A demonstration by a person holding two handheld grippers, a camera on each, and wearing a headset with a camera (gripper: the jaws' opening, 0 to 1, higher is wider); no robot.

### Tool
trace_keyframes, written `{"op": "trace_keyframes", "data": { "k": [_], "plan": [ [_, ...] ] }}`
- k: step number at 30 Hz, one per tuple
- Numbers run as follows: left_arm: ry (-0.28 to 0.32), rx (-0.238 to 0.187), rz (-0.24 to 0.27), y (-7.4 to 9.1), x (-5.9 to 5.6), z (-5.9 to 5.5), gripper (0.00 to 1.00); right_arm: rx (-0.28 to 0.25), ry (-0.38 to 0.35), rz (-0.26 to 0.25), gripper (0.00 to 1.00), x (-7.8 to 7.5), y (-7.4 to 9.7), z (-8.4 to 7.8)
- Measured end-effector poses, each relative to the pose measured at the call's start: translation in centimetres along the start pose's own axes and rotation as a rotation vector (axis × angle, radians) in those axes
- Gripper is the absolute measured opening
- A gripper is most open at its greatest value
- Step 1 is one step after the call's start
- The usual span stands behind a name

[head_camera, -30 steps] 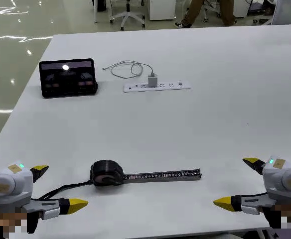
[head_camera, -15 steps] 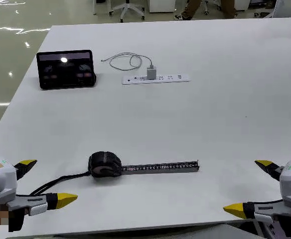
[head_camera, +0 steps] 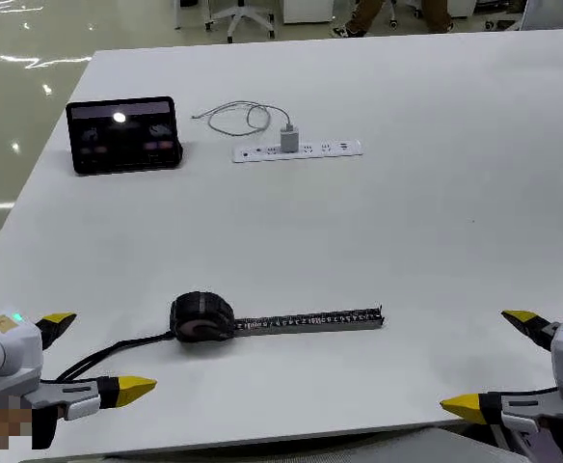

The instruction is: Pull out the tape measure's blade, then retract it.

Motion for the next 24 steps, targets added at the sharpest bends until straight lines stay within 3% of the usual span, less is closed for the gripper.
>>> {"op": "trace_keyframes", "data": {
  "k": [9,13,19,20,22,24],
  "plan": [
    [0.010,0.004,0.004,0.4,-0.4,-0.1,1.00,-0.005,-0.002,0.009,1.00,0.2,0.0,0.5],
    [0.025,0.047,0.039,-0.2,0.0,1.0,1.00,-0.007,0.008,0.019,1.00,-0.1,-0.3,0.6],
    [-0.005,0.038,0.036,-1.4,-0.3,3.5,1.00,0.002,0.056,0.053,1.00,-0.4,-0.8,1.4],
    [-0.006,0.041,0.038,-1.7,-0.4,3.9,1.00,0.003,0.062,0.057,1.00,-0.4,-0.9,1.5],
    [-0.015,0.086,0.059,-2.2,-0.5,4.4,1.00,0.004,0.074,0.063,1.00,-0.6,-1.2,1.9],
    [0.009,0.072,0.056,-2.9,-0.7,4.9,1.00,0.015,0.087,0.080,0.99,-0.7,-1.6,2.0]
  ]
}}
Point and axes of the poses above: the centre of the closed fingertips' face, and the gripper's own axes: y roughly backward along the fingers, x roughly to its left, z roughly out of its top, the point moved 10 cm from there along y, roughly backward along the fingers, and after that the axes turned 11 degrees about -z, right-handed, at the moved point
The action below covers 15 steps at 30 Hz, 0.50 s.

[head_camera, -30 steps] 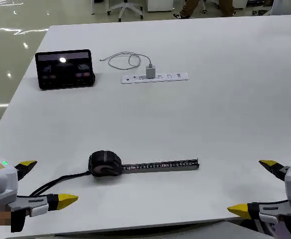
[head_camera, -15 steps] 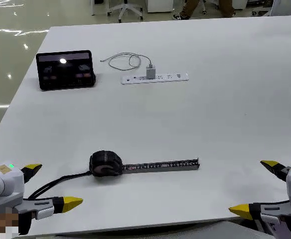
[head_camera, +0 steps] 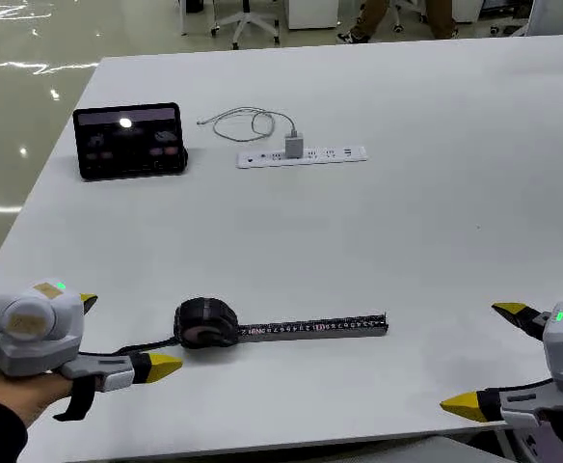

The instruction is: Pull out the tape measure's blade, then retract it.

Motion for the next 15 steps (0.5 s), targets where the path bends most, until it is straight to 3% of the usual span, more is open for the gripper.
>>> {"op": "trace_keyframes", "data": {
  "k": [2,7,10,12,14,15],
  "plan": [
    [0.044,-0.026,-0.002,-0.7,-0.4,0.4,1.00,0.007,0.014,0.013,0.99,-0.1,-0.3,0.1],
    [0.059,0.012,0.017,-3.1,-1.5,0.8,1.00,0.036,0.051,0.061,0.98,-0.1,-1.8,0.1],
    [0.072,0.008,0.021,-4.1,-2.3,0.9,1.00,0.043,0.067,0.080,0.98,-0.2,-2.7,0.4],
    [0.063,0.017,0.051,-4.9,-2.1,0.6,1.00,0.049,0.079,0.095,0.98,-0.1,-3.2,0.6],
    [0.095,0.002,0.089,-5.4,-2.2,0.6,1.00,0.059,0.092,0.105,1.00,-0.1,-3.8,0.9],
    [0.085,0.036,0.119,-5.7,-2.3,0.4,1.00,0.067,0.097,0.112,1.00,-0.1,-4.2,1.2]
  ]
}}
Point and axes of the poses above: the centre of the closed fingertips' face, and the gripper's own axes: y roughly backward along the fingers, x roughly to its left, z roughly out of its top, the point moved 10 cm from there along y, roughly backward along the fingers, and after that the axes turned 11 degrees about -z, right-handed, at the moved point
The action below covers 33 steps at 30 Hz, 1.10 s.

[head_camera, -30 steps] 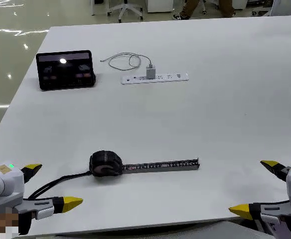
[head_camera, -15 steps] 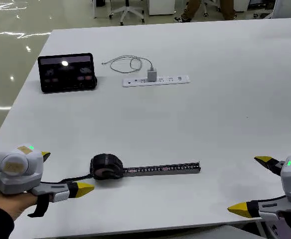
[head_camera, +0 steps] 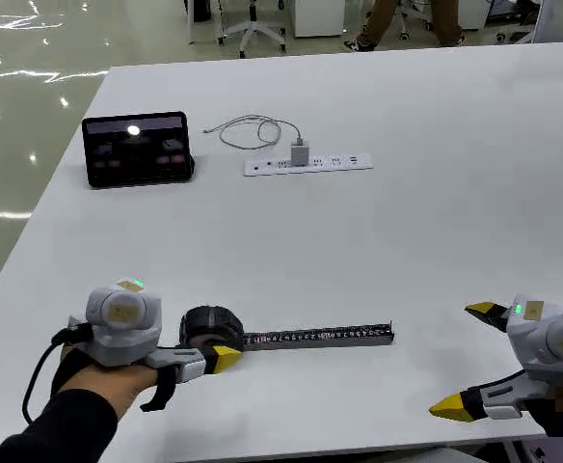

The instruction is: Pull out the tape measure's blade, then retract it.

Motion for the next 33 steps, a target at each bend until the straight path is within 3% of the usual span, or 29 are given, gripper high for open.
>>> {"op": "trace_keyframes", "data": {
  "k": [5,7,10,11,13,14,16,18,21,23,24,26,33],
  "plan": [
    [0.074,0.016,0.089,-1.0,-0.5,-0.6,1.00,0.018,0.047,0.025,1.00,-0.4,-1.3,0.9],
    [0.109,0.012,0.092,-1.5,-0.8,-0.9,1.00,0.021,0.057,0.037,1.00,-0.4,-1.7,1.2],
    [0.182,-0.040,0.065,-2.4,-1.6,-1.1,1.00,0.039,0.096,0.056,1.00,-0.8,-2.5,1.7],
    [0.182,-0.029,0.072,-2.5,-1.7,-1.2,1.00,0.043,0.106,0.062,1.00,-0.8,-2.6,1.9],
    [0.246,-0.093,0.086,-2.9,-2.0,-1.3,1.00,0.058,0.137,0.080,1.00,-0.8,-3.0,2.3],
    [0.323,-0.133,0.133,-2.9,-2.1,-1.5,1.00,0.060,0.168,0.083,1.00,-0.9,-3.3,2.6],
    [0.231,-0.132,0.152,-3.0,-2.6,-1.2,1.00,0.069,0.179,0.098,0.98,-1.0,-3.7,2.9],
    [0.186,-0.175,0.164,-3.3,-3.0,-0.5,1.00,0.074,0.195,0.114,0.97,-1.2,-4.2,3.3],
    [0.115,-0.179,0.189,-3.5,-3.1,-0.2,1.00,0.090,0.231,0.132,0.95,-1.2,-5.0,3.9],
    [0.111,-0.221,0.205,-3.4,-2.8,-0.1,1.00,0.100,0.255,0.147,0.94,-1.2,-5.6,4.3],
    [0.088,-0.229,0.228,-3.2,-2.4,0.0,1.00,0.111,0.275,0.160,0.94,-1.2,-5.9,4.5],
    [0.100,-0.245,0.238,-3.2,-2.0,-0.1,1.00,0.123,0.295,0.175,0.93,-1.2,-6.4,4.8],
    [0.149,-0.214,0.211,-4.0,-1.4,-1.2,1.00,0.185,0.349,0.228,0.92,-1.7,-8.3,5.1]
  ]
}}
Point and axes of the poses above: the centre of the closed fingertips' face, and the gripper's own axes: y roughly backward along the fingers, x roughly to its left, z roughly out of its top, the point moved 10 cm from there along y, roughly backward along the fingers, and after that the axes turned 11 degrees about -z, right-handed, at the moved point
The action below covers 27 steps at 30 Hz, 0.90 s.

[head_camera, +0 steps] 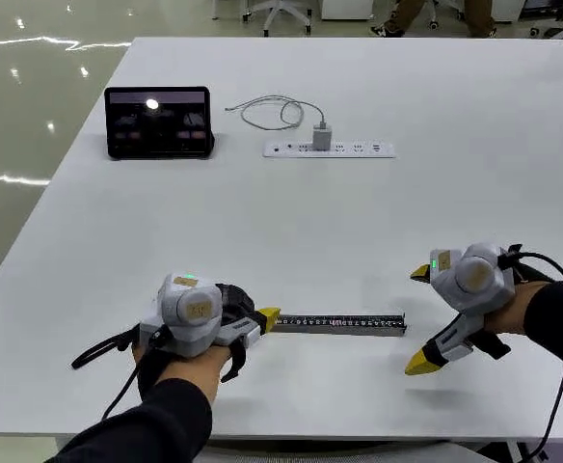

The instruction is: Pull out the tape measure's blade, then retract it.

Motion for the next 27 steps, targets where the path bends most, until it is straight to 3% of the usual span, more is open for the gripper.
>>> {"op": "trace_keyframes", "data": {
  "k": [3,5,9,13,17,27],
  "plan": [
    [-0.029,-0.019,-0.003,-0.1,0.1,0.1,1.00,-0.001,0.025,0.030,0.85,-0.4,-0.6,0.0],
    [-0.049,-0.054,-0.006,0.1,-0.1,0.5,1.00,-0.003,0.044,0.042,0.72,-0.6,-0.8,0.0],
    [-0.037,-0.040,-0.015,0.1,-0.2,0.4,1.00,0.012,0.056,0.052,0.64,-0.9,-1.5,-0.2],
    [-0.043,-0.056,0.004,0.3,-0.1,0.6,1.00,0.019,0.063,0.073,0.45,-0.9,-1.6,-0.2],
    [-0.030,-0.052,0.002,0.1,0.0,0.4,1.00,0.029,0.077,0.093,0.32,-0.7,-1.8,-0.3],
    [-0.017,-0.052,0.004,-0.1,0.2,0.2,1.00,0.051,0.087,0.104,0.12,-0.6,-2.0,-0.4]
  ]
}}
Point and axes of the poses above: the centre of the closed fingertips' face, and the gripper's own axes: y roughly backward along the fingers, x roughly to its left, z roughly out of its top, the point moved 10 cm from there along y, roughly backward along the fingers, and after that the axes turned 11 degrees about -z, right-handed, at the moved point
